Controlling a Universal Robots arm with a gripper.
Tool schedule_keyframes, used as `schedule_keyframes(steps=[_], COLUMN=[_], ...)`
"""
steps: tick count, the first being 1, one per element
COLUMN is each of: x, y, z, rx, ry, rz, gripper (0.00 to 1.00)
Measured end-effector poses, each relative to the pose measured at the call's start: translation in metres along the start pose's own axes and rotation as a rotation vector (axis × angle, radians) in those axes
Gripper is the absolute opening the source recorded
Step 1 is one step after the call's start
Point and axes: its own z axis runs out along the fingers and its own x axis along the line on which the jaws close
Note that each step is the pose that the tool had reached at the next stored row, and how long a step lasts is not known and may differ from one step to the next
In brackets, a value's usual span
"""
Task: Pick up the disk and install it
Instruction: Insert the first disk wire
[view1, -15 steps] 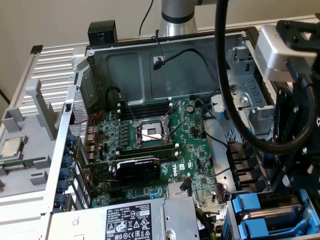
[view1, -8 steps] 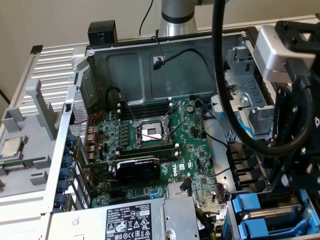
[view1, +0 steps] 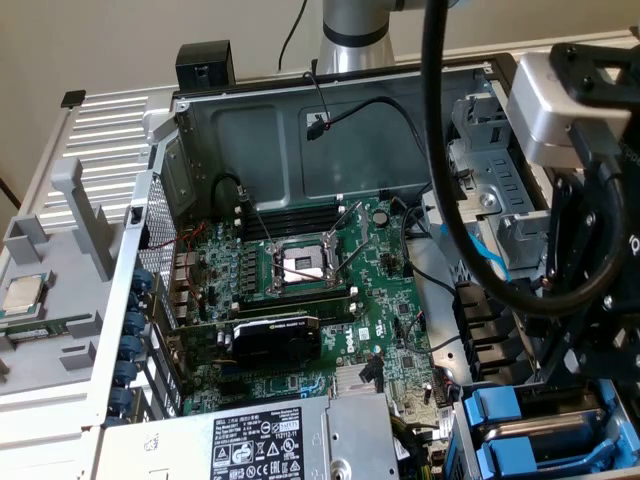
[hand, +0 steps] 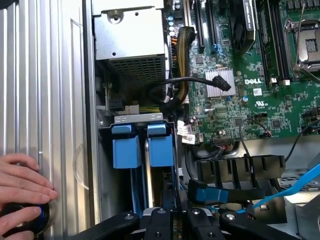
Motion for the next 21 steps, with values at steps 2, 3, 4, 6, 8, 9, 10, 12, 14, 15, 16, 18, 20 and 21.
schedule_keyframes(steps=[2, 3, 4, 6, 8, 9, 10, 12, 14, 15, 16, 18, 20, 21], x=[0.0000, 0.0000, 0.0000, 0.0000, 0.0000, 0.0000, 0.0000, 0.0000, 0.0000, 0.0000, 0.0000, 0.0000, 0.0001, 0.0001], y=[0.0001, 0.0001, 0.0001, 0.0001, 0.0001, 0.0001, 0.0001, 0.0001, 0.0001, 0.0000, 0.0000, 0.0000, 0.0004, 0.0011], z=[0.0000, 0.0000, 0.0000, 0.0000, 0.0001, 0.0002, 0.0002, 0.0004, 0.0009, 0.0012, 0.0014, 0.0018, 0.0021, 0.0024], rx=[0.0003, 0.0004, 0.0005, 0.0005, 0.0008, 0.0014, 0.0019, 0.0034, 0.0063, 0.0087, 0.0112, 0.0155, 0.0162, 0.0170], ry=[0.0010, 0.0014, 0.0016, 0.0017, 0.0017, 0.0016, 0.0017, 0.0016, 0.0010, 0.0009, 0.0007, 0.0004, 0.0004, 0.0000], rz=[-0.008, -0.011, -0.013, -0.013, -0.014, -0.013, -0.013, -0.013, -0.013, -0.013, -0.013, -0.013, -0.013, -0.013], gripper=[0.17, 0.17, 0.17, 0.17, 0.17, 0.17, 0.17, 0.17, 0.17, 0.17, 0.17, 0.17, 0.17, 0.17])
